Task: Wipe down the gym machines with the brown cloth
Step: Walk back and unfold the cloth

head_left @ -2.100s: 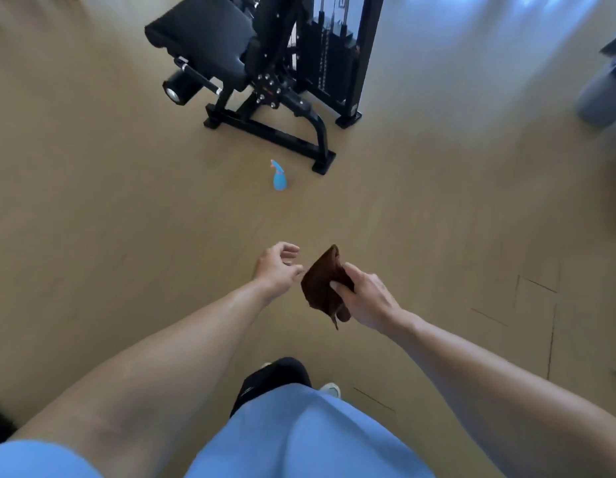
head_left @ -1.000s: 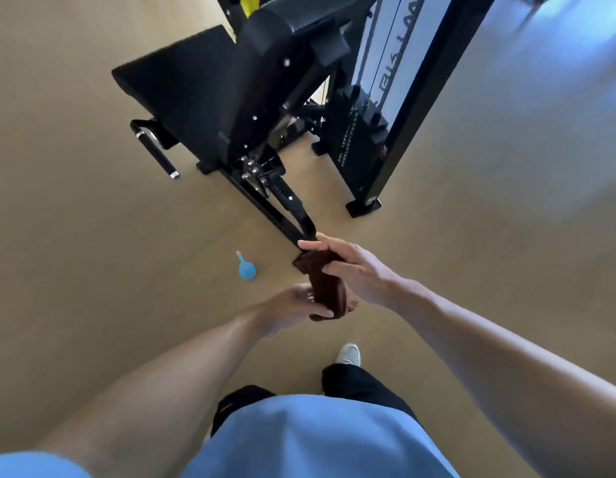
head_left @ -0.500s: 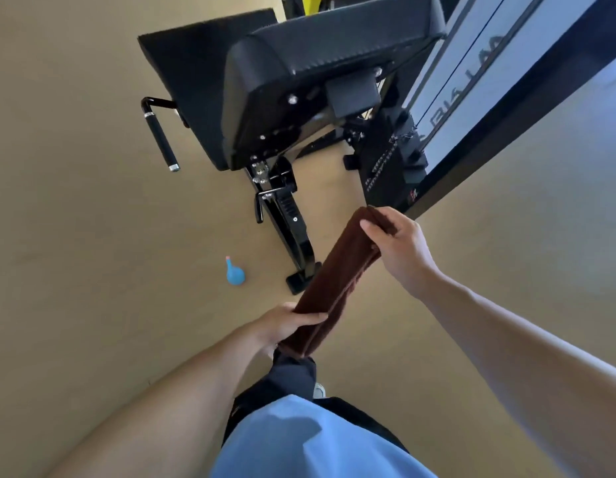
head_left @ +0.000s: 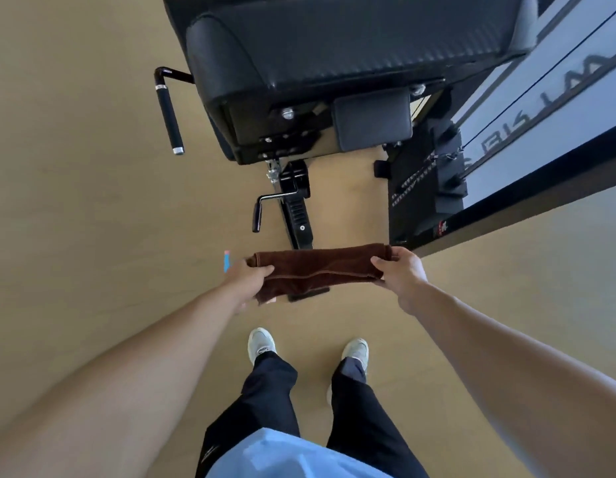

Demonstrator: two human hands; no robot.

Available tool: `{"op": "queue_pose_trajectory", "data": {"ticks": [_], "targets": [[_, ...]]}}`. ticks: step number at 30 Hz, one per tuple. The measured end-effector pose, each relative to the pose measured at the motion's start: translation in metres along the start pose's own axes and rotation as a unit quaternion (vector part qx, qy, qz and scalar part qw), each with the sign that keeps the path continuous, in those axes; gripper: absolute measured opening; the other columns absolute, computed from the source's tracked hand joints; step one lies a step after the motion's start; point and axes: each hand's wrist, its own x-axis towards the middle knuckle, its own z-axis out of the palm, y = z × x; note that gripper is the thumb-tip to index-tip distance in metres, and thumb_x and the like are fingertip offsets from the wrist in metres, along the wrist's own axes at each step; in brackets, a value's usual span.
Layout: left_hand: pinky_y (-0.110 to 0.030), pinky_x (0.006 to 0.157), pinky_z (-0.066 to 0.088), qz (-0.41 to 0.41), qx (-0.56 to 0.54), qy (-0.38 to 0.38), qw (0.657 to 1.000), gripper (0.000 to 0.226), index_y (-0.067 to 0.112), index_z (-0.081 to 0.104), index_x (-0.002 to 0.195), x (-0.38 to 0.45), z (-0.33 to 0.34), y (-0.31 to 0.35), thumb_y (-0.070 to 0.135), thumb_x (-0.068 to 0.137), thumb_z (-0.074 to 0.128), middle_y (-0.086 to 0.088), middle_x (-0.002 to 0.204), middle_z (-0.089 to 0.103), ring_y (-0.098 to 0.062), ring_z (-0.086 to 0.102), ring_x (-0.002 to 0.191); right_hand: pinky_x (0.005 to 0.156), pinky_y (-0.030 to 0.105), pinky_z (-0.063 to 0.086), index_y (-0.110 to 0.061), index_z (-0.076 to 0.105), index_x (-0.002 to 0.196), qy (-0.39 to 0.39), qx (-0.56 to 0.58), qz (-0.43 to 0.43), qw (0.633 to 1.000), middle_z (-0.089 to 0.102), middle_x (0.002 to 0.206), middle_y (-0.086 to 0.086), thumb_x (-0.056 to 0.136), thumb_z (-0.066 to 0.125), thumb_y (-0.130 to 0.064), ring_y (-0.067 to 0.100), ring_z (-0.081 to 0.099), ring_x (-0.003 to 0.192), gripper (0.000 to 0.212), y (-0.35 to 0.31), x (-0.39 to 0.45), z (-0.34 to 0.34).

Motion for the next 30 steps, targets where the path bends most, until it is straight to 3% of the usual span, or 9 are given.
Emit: {"op": "queue_pose_trajectory", "data": {"ticks": [7,11,14,16,18,21,23,26,30], "targets": [[-0.047,0.072,0.062,0.067,0.151,0.117,0.979,0.046,0.017,0.064,0.108,0.118,0.056,-0.039,0.049,0.075,0.067,-0.008,0.096,0.069,-0.031,0.068,0.086,0.077,0.035,0.061,-0.018,0.073,0.105,-0.013,-0.166,-0.068,0.984,0.076,0.095,0.001,0.090,0.077,-0.015,0.019,0.071,0.082,0.016,0.029,0.103,0.020],[-0.040,0.084,0.058,0.050,0.287,0.170,0.941,0.042,0.017,0.067,0.089,0.157,0.067,-0.044,0.058,0.081,0.068,-0.006,0.088,0.070,-0.027,0.068,0.084,0.076,0.035,0.062,-0.021,0.076,0.103,-0.004,-0.209,-0.106,0.972,0.077,0.090,-0.002,0.087,0.078,-0.017,0.018,0.074,0.078,0.016,0.054,0.152,0.038],[-0.034,0.054,0.060,-0.007,0.150,0.138,0.979,0.040,0.007,0.061,0.093,0.171,0.069,-0.038,0.045,0.087,0.070,-0.012,0.076,0.072,-0.026,0.067,0.056,0.074,0.035,0.063,-0.018,0.076,0.104,-0.006,-0.177,-0.097,0.979,0.077,0.086,0.001,0.089,0.075,-0.012,0.019,0.075,0.074,0.016,0.063,0.176,0.052],[-0.023,0.036,0.046,-0.027,0.055,0.112,0.992,0.026,0.002,0.058,0.099,0.170,0.073,-0.028,0.028,0.099,0.061,-0.012,0.074,0.069,-0.024,0.059,0.045,0.076,0.035,0.063,-0.018,0.075,0.105,-0.010,-0.159,-0.100,0.982,0.077,0.086,0.001,0.091,0.073,-0.011,0.019,0.076,0.078,0.016,0.064,0.187,0.061],[-0.027,0.046,0.050,-0.010,-0.016,0.101,0.995,0.017,0.008,0.058,0.099,0.174,0.077,-0.024,0.022,0.104,0.052,-0.011,0.080,0.067,-0.025,0.059,0.053,0.075,0.032,0.061,-0.018,0.074,0.105,-0.013,-0.136,-0.108,0.985,0.076,0.088,0.001,0.092,0.071,-0.010,0.019,0.075,0.081,0.015,0.063,0.198,0.071],[-0.050,0.088,0.058,0.034,-0.025,0.105,0.994,0.024,0.009,0.065,0.099,0.196,0.074,-0.026,0.030,0.098,0.053,-0.010,0.091,0.072,-0.031,0.072,0.082,0.079,0.031,0.060,-0.019,0.074,0.104,-0.024,-0.116,-0.123,0.985,0.076,0.093,0.001,0.095,0.066,-0.009,0.017,0.075,0.086,0.016,0.052,0.206,0.083],[-0.051,0.095,0.055,0.065,0.000,0.103,0.993,0.016,0.018,0.064,0.099,0.204,0.071,-0.027,0.030,0.092,0.058,-0.010,0.103,0.074,-0.032,0.071,0.098,0.081,0.028,0.057,-0.018,0.071,0.122,-0.046,-0.124,-0.143,0.981,0.075,0.105,-0.001,0.099,0.060,-0.007,0.016,0.072,0.097,0.028,0.045,0.206,0.089],[-0.038,0.106,0.048,0.117,0.052,0.040,0.991,0.054,0.018,0.044,0.147,0.189,0.069,-0.014,0.008,0.097,0.060,-0.004,0.138,0.061,-0.023,0.057,0.126,0.086,0.027,0.055,-0.025,0.053,0.148,-0.073,-0.137,-0.147,0.977,0.060,0.143,0.000,0.102,0.049,-0.005,0.019,0.064,0.117,0.050,0.028,0.200,0.090],[-0.042,0.120,0.030,0.114,0.081,-0.043,0.989,0.079,0.024,0.024,0.159,0.168,0.066,-0.011,-0.001,0.095,0.061,0.002,0.160,0.036,-0.020,0.038,0.144,0.047,0.015,0.046,-0.032,0.044,0.153,-0.100,-0.211,-0.114,0.966,0.050,0.154,0.001,0.100,0.045,-0.002,0.012,0.067,0.085,0.062,0.022,0.180,0.078]]}}
